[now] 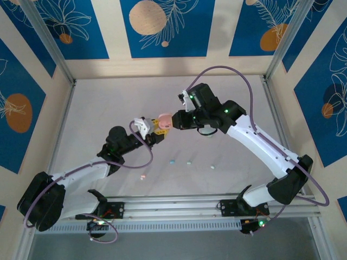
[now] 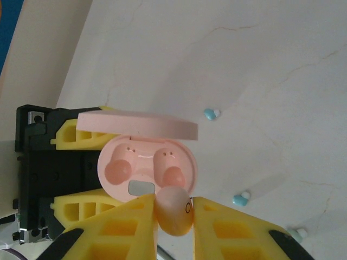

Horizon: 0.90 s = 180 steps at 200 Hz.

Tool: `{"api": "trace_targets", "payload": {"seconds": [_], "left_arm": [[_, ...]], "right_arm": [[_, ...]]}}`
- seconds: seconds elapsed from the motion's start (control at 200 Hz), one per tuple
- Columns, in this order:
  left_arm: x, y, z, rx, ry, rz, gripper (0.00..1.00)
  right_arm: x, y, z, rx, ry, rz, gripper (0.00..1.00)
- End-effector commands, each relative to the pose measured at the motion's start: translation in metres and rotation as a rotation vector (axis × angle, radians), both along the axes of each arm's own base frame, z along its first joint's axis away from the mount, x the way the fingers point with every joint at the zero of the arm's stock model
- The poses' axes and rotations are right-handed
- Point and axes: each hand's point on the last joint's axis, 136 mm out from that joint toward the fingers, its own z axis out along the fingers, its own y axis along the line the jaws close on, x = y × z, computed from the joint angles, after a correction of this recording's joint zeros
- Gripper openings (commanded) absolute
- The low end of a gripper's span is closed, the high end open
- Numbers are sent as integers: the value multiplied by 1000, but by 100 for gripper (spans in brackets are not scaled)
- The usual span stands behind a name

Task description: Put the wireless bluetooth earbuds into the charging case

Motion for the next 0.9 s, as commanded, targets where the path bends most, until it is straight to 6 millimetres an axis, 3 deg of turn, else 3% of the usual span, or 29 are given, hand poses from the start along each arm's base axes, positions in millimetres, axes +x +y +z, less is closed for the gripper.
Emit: {"api": "trace_targets", "payload": {"seconds": [0.0,0.435,0.68,0.895], "left_arm": [[-9,-6,20,-27,-66,-50,24],[-9,-5,26,-63,-60,-41,24],[-8,-5,28,-69,-65,-40,24],[-8,-6,30,-77,-66,-43,24]], "right_arm": [[4,6,5,-16,-35,20,21],[6,5,-17,-156,-47,31,21],[0,8,-19,-217,-67,79,21],[-3,19,-18,-205,-62,112,28]]}}
